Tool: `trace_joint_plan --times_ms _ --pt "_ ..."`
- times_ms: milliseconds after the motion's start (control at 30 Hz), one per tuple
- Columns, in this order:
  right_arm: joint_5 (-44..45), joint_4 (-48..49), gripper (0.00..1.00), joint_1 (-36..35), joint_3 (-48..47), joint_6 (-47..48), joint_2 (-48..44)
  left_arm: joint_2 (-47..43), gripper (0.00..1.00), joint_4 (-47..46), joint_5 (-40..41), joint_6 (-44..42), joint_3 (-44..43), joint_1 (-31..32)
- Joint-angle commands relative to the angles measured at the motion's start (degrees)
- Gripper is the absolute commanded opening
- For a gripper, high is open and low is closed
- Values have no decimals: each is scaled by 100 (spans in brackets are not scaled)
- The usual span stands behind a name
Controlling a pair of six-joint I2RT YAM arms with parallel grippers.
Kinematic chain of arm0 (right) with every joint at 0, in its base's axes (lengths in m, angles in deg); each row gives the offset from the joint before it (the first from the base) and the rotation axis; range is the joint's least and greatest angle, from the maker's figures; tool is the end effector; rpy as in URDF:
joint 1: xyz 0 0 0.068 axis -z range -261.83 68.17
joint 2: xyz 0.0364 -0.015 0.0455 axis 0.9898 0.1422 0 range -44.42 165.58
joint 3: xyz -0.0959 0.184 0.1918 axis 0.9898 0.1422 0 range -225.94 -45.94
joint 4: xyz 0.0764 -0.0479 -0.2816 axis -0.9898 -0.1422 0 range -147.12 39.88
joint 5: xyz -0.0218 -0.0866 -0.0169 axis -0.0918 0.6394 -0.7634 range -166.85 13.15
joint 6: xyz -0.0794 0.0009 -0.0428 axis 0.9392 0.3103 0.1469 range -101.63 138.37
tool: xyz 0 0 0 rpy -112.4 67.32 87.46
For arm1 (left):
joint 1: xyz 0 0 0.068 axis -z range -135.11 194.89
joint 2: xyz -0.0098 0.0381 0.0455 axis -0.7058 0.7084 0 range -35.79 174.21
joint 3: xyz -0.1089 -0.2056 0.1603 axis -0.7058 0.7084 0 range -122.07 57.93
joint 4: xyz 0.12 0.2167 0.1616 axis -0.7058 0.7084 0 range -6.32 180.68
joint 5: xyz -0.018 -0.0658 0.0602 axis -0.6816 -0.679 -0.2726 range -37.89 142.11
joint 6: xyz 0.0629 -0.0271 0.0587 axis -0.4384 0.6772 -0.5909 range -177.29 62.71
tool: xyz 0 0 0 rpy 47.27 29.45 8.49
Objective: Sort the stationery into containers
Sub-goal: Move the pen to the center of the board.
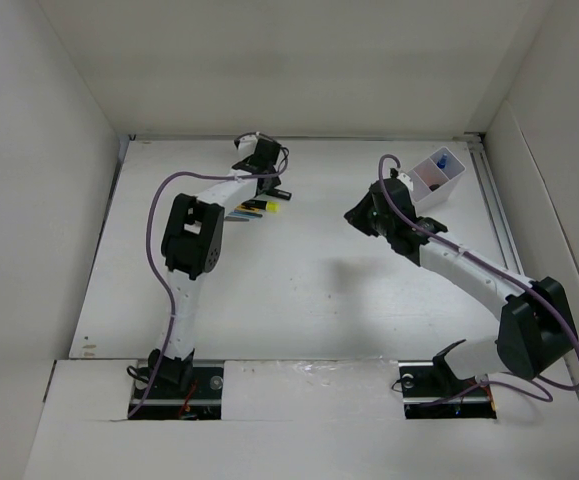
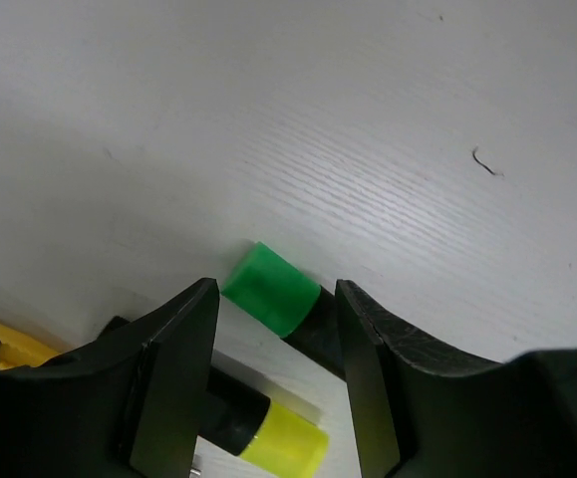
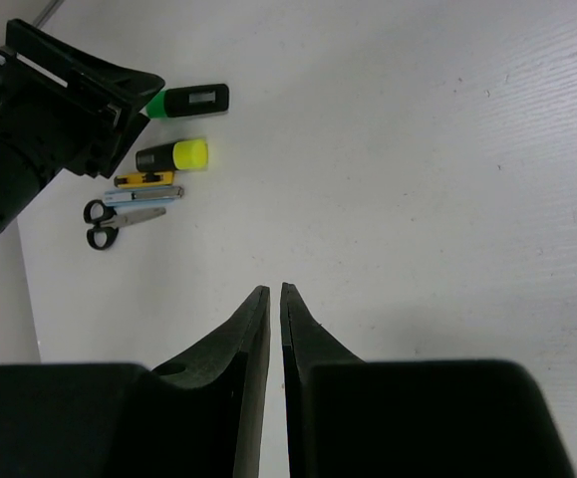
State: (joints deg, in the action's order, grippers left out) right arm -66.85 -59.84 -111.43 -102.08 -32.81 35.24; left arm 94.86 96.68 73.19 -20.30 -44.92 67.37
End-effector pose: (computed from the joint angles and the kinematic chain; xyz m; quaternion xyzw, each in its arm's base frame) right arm 0.3380 0.1760 0.2418 0.2047 0.8532 0.2484 0.4104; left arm 0.5548 -0.1981 0.1458 -0.1885 0.8771 -0.0586 0.4378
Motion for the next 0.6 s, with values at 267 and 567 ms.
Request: trace_joint_plan --times_ms 267,567 --pt "-165 277 15 25 -73 55 -56 -110 47 -43 -51 317 38 90" --pt "-165 277 16 78 -73 108 -56 567 47 213 -421 493 -1105 90"
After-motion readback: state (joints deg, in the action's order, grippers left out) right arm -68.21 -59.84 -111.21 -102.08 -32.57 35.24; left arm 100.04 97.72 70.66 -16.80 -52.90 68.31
